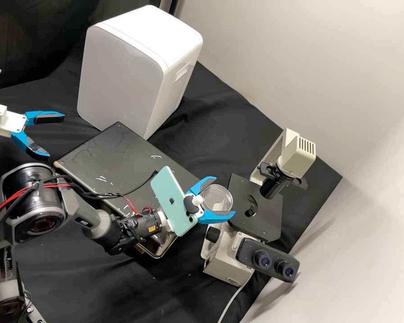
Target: Place the petri dish on the microscope
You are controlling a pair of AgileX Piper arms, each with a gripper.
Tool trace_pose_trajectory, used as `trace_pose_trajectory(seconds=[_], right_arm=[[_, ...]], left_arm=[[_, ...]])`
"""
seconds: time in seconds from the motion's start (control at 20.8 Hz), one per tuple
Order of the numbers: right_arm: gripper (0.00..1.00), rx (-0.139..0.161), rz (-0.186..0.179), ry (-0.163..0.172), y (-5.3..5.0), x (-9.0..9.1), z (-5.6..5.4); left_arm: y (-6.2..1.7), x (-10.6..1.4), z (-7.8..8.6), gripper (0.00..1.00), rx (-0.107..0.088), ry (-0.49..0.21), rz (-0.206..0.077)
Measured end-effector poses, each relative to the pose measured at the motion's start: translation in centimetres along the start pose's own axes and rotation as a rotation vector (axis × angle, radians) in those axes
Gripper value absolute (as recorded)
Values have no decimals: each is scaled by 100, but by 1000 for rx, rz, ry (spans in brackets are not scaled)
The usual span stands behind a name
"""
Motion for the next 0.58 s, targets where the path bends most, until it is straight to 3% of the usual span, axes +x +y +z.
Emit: trace_pose_trajectory(seconds=[0.14, 0.34, 0.58], right_arm=[[0, -26, -5, -34, -35, 91, 80], [0, -57, 1, -50, -55, 199, 139], [0, -55, 24, -61, -49, 297, 176]], left_arm=[[8, 21, -9, 100, 1, 0, 2], [9, 21, -9, 100, 1, 0, 2], [9, 21, -9, 100, 1, 0, 2]])
